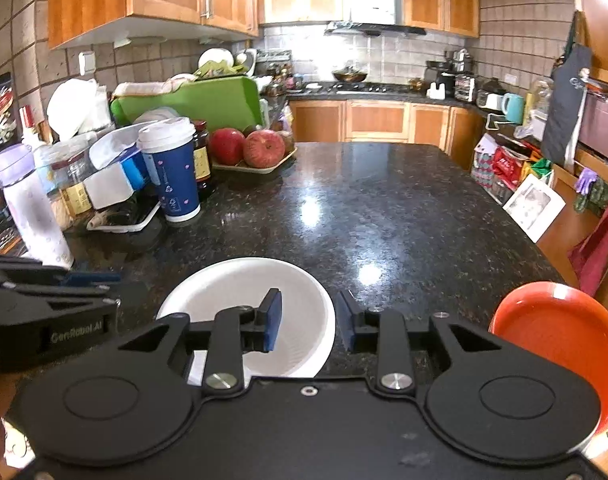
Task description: Organize plates and bowls
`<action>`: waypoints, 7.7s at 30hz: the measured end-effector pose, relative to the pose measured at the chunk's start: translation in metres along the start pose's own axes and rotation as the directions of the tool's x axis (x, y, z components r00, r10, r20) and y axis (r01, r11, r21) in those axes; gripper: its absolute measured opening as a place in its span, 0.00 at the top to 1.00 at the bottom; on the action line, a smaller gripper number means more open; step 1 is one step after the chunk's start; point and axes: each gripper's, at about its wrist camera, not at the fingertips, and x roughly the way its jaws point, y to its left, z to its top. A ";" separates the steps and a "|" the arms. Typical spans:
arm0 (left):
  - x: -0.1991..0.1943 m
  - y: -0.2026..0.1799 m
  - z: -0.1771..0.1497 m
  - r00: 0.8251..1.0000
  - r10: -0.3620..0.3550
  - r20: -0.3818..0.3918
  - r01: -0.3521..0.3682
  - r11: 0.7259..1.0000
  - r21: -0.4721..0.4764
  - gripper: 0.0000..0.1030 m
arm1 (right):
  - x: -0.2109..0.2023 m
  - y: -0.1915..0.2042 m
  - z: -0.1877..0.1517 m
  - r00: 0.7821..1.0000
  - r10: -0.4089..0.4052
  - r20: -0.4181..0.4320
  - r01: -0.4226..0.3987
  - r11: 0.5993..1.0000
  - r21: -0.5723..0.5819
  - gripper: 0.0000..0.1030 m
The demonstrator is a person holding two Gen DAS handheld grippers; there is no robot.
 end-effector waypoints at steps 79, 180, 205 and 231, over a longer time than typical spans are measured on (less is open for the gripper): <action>0.039 -0.031 -0.004 0.993 0.021 -0.115 -0.026 0.999 -0.039 0.74 | 0.060 -0.030 0.000 0.970 0.191 -0.151 -0.190 0.982 0.021 0.81; 0.048 -0.259 0.042 0.987 -0.101 -0.121 0.102 0.995 0.003 0.56 | -0.010 -0.297 -0.013 0.996 0.085 -0.038 -0.082 0.993 0.090 0.62; 0.023 -0.249 0.033 0.996 0.063 -0.061 -0.068 0.994 -0.088 0.53 | -0.025 -0.294 -0.014 0.994 0.106 0.037 -0.108 0.992 0.064 0.62; 0.004 -0.244 0.004 0.991 0.037 -0.131 -0.047 0.996 -0.072 0.53 | -0.086 -0.262 -0.048 0.999 -0.035 0.026 0.032 0.992 0.119 0.62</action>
